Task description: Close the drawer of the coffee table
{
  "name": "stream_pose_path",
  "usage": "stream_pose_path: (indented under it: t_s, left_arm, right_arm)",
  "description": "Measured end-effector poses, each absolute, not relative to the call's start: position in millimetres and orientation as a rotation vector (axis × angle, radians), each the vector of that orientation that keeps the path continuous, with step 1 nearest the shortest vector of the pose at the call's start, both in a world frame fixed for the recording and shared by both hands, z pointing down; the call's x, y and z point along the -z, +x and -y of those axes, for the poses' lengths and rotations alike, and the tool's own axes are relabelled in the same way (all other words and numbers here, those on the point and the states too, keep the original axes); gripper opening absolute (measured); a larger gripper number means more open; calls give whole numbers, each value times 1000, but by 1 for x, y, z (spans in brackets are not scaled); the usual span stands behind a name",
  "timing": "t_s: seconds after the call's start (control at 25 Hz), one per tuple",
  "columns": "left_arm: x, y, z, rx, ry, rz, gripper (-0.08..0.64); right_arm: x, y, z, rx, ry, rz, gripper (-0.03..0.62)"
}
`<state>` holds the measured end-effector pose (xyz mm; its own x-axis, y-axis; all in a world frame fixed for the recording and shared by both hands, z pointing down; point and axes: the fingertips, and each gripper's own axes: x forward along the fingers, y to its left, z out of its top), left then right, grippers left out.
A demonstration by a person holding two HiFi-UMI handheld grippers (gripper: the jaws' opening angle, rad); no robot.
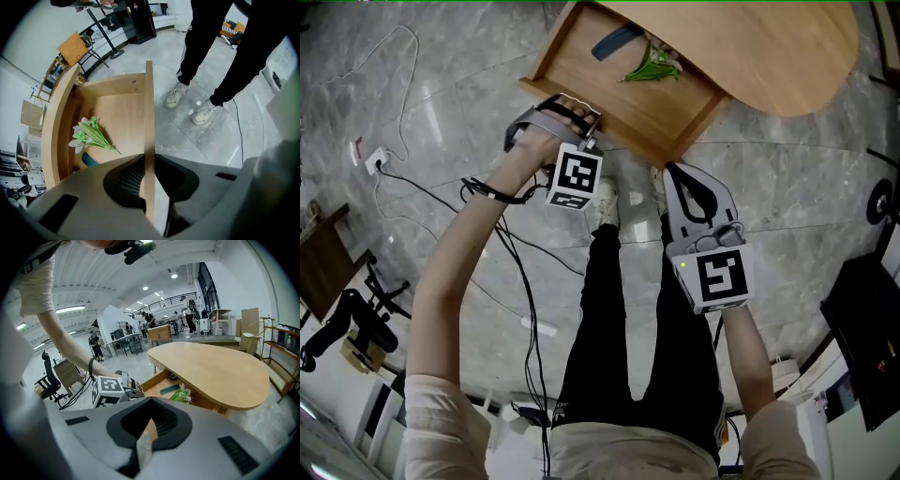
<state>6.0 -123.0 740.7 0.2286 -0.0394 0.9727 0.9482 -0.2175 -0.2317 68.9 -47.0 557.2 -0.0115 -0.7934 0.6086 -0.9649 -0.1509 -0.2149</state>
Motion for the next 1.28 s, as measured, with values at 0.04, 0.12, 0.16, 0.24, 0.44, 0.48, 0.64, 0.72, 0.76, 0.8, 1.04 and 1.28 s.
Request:
stream_pose_path:
  t_s: [0.04, 0.12, 0.16, 0.24, 0.44, 0.48, 0.64, 0.72, 0.76, 0.8, 1.04, 1.28]
  left_arm:
    - [-740, 5, 123, 1191, -1462, 918, 72]
    - [-739, 4, 124, 1177, -1466, 925, 72]
    - [-738, 5, 124, 1172, -1471, 920, 72]
    - [-733, 8, 125, 1163, -1477, 911, 72]
    - [-694, 19, 127, 1129, -1501, 898, 72]
    - [-686, 23, 128, 1119, -1506, 891, 72]
    - [-672, 36, 144, 1112, -1513, 872, 74]
    - [-675, 39, 145, 1115, -1504, 857, 74]
    - [-678, 41, 145, 1120, -1508, 845, 74]
    - [-682, 42, 146, 1128, -1514, 833, 74]
    - [-691, 68, 145, 1133, -1545, 806, 74]
    - [-686, 95, 157, 1114, -1565, 704, 80]
  right_arm:
    - [-557, 69, 47, -910, 1998, 1849, 0]
    - [-558, 71, 47, -911, 2002, 1851, 0]
    - [-557, 72, 47, -906, 2004, 1853, 0]
    - [-557, 76, 45, -903, 2009, 1853, 0]
    - [-551, 81, 40, -943, 2020, 1821, 0]
    - [-549, 82, 39, -936, 2022, 1817, 0]
    - [-536, 85, 44, -895, 2037, 1814, 0]
    - [-532, 86, 46, -866, 2041, 1825, 1]
    - [-532, 87, 47, -853, 2040, 1830, 0]
    - [-532, 88, 48, -849, 2042, 1833, 0]
    - [-539, 104, 46, -836, 2068, 1824, 0]
    - [-541, 123, 37, -857, 2103, 1785, 1]
